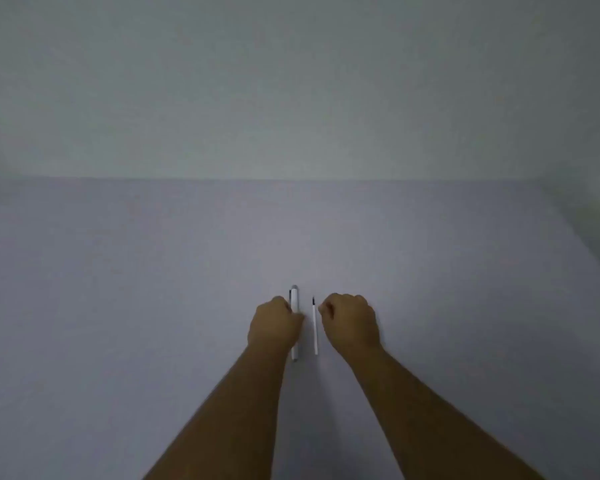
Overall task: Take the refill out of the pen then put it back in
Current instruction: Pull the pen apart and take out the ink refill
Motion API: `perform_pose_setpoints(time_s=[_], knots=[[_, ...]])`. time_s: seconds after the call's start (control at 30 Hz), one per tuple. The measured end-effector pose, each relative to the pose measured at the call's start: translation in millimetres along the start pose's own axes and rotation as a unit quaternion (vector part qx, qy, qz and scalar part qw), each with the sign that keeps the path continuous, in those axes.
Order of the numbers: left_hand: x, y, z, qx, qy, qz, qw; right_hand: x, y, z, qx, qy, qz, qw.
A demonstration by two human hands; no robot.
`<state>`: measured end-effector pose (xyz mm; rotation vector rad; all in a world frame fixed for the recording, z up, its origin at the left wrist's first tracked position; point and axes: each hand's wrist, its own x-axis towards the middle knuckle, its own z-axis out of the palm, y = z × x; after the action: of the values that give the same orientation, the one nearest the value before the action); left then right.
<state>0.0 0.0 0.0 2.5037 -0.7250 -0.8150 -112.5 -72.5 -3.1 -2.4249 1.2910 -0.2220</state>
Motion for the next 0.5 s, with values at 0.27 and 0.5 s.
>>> perform_pose_setpoints(time_s=[0.27,0.5], knots=[[1,-7,5,-0.052,0.020,-0.013,0.998,-1,5,15,0.033,-0.008,-0.003,0.999],[-22,-6,-12,-0.192,0.012,0.073,0.979,9,-30,-12,0.352,-0.072,0.151,0.921]])
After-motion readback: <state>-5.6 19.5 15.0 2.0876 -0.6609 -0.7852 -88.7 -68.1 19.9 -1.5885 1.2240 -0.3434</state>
